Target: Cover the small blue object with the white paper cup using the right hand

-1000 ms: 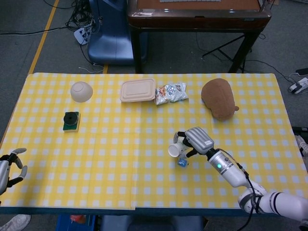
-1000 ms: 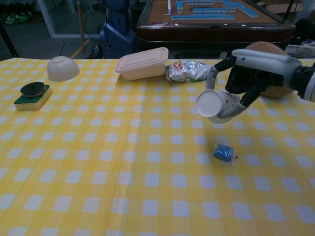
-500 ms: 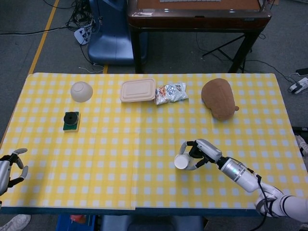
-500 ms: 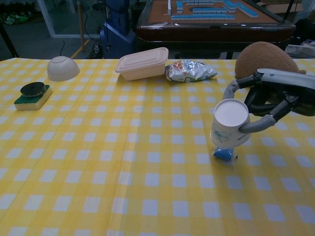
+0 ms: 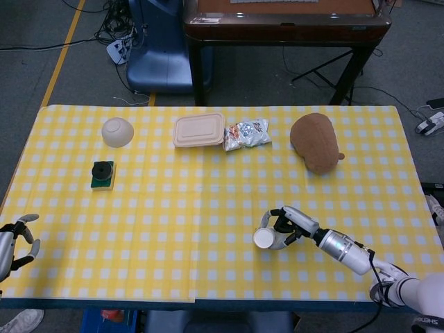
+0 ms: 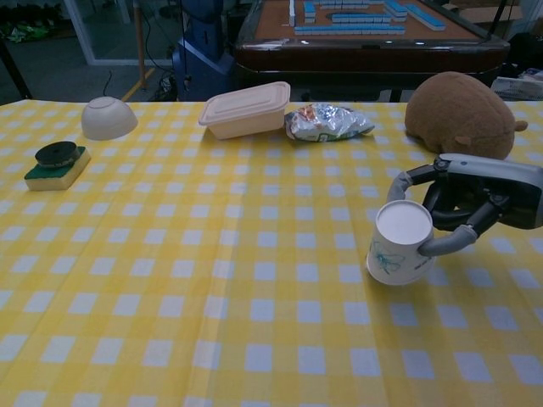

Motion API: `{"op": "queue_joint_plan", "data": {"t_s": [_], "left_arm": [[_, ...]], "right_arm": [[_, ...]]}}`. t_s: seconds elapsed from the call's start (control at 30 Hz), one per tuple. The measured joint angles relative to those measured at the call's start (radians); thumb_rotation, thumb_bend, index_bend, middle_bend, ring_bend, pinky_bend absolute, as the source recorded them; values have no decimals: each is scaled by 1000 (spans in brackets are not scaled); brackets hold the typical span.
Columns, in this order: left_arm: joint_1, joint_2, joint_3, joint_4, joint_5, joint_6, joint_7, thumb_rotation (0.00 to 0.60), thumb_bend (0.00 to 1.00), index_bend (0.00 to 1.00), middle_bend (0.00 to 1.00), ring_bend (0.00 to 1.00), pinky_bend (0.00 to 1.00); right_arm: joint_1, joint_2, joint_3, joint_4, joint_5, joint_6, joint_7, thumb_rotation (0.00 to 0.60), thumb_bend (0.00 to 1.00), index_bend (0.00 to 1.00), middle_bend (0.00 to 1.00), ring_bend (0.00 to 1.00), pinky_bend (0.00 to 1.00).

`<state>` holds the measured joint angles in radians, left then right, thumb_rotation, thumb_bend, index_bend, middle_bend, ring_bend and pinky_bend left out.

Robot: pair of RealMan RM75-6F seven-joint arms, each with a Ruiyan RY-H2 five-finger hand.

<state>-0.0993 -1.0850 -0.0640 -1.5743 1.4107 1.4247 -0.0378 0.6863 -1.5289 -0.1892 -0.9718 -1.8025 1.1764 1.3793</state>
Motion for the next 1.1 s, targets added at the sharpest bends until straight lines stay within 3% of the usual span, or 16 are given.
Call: {"op": "queue_joint_plan", "data": {"t_s": [0.43, 0.77, 1.1], "left_arm": [[0, 2, -1, 1, -3, -2, -6, 600, 422, 317, 573, 415, 498], [0, 2, -1, 2, -2, -2, -6, 600, 422, 317, 573, 415, 498], [0, 1, 0, 1, -1, -3, -3, 600, 422, 317, 573, 415, 498]], "right_arm": [[38, -40, -19, 71, 0, -27, 35, 600, 0, 507, 1000, 1000, 1000], [60, -28, -49, 74, -21, -27, 40, 600, 0, 241, 1000, 1000, 1000], [46, 22, -43, 15, -8, 9, -74, 600, 0, 208, 1000, 1000, 1000]]}}
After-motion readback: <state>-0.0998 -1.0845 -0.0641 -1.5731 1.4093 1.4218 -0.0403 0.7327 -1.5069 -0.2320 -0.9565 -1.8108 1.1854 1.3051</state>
